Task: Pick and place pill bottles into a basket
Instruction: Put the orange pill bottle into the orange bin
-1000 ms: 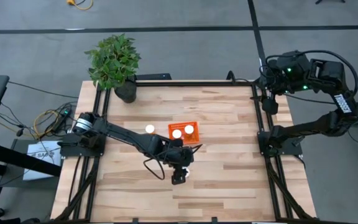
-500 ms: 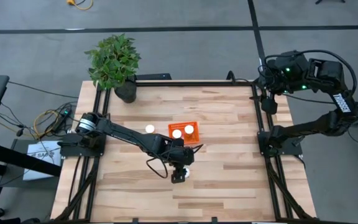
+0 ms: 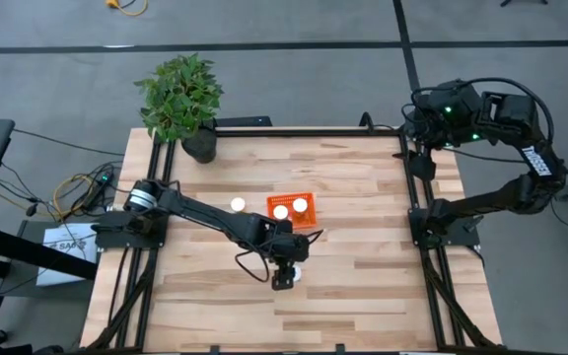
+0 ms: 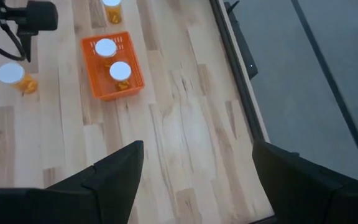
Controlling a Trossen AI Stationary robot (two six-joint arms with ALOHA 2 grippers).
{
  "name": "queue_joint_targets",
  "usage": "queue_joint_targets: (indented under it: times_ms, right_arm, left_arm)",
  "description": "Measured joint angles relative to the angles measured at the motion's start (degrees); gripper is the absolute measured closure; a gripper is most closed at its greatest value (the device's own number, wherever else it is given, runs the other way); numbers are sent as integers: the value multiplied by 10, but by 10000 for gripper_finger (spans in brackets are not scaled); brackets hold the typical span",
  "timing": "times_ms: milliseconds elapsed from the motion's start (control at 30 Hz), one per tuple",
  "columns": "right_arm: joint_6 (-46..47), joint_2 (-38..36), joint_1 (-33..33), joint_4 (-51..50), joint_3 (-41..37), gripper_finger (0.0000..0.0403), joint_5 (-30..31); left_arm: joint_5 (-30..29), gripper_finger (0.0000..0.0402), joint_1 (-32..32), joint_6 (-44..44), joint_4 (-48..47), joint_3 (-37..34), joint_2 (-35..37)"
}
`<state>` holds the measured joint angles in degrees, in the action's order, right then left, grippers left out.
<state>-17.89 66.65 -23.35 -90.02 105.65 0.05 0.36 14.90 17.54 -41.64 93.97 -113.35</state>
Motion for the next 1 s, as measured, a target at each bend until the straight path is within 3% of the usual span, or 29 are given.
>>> queue_joint_targets:
  times_ms: [300,800,1000]
  right_arm:
    - [-2,1,0,0,0,107,0]
    - [-8,1,0,0,0,107,0]
    - [6,1,0,0,0,107,0]
  left_arm:
    - [37,137,0,0,5,7,-30]
    - [33,137,0,-17,-6,15,-31]
    - [34,138,-1,25,-9,15,-31]
